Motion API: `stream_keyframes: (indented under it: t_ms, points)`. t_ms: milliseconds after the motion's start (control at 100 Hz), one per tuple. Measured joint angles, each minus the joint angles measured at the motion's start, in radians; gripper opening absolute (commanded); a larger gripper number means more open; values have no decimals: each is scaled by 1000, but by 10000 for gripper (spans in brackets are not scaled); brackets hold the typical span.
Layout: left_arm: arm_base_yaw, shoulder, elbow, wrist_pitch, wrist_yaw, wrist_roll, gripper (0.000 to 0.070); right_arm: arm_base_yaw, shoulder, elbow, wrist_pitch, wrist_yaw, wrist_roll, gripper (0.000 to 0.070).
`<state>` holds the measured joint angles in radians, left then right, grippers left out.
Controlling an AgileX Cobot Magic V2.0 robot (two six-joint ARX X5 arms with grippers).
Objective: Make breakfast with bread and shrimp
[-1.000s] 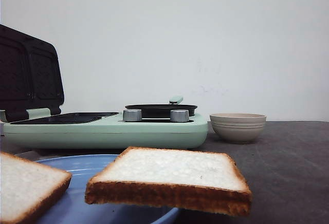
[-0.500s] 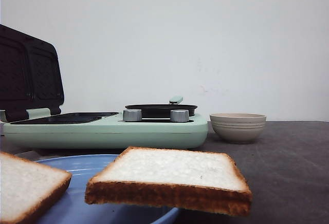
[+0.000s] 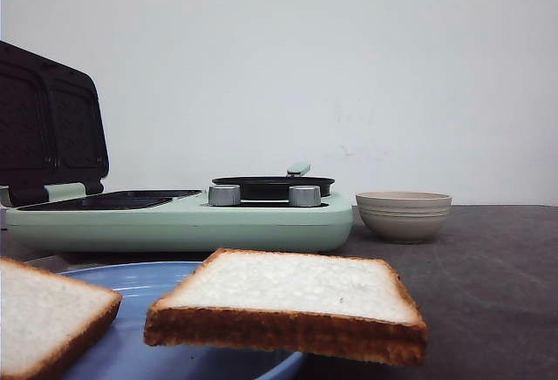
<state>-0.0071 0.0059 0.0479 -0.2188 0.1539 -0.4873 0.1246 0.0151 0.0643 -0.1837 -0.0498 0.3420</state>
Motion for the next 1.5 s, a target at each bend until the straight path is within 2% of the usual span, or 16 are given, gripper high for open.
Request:
stream_keyframes:
  t_ms: [160, 260, 370, 560, 660, 740, 980, 1200, 1380, 1470, 1500]
  points:
    - [0, 47, 30, -43, 2, -39, 6, 0, 85, 127, -27, 1, 51, 0]
    - [0, 118, 88, -47, 11, -50, 6, 0, 191, 208, -92, -5, 60, 0]
    - [0, 223, 183, -90, 39, -49, 6, 0, 333, 306, -176, -48, 60, 0]
    - [0, 460, 368, -254, 61, 45, 4, 0, 561, 439, -261, -164, 41, 0]
    - [0, 568, 471, -342, 61, 107, 4, 0, 638, 452, -270, -227, 24, 0]
    - [0, 623, 525, -362, 61, 131, 4, 0, 661, 452, -277, -238, 21, 0]
    - [0, 640, 544, -417, 80, 141, 4, 0, 665, 452, -288, -246, 21, 0]
    - [0, 647, 544, -559, 105, 145, 7, 0, 665, 452, -303, -294, 21, 0]
    - [0, 667, 544, -628, 212, 158, 116, 0, 665, 452, -295, -323, 21, 0]
    - [0, 688, 544, -636, 277, 162, 129, 0, 665, 452, -291, -324, 21, 0]
    - [0, 697, 544, -647, 289, 164, 165, 0, 665, 452, -291, -324, 21, 0]
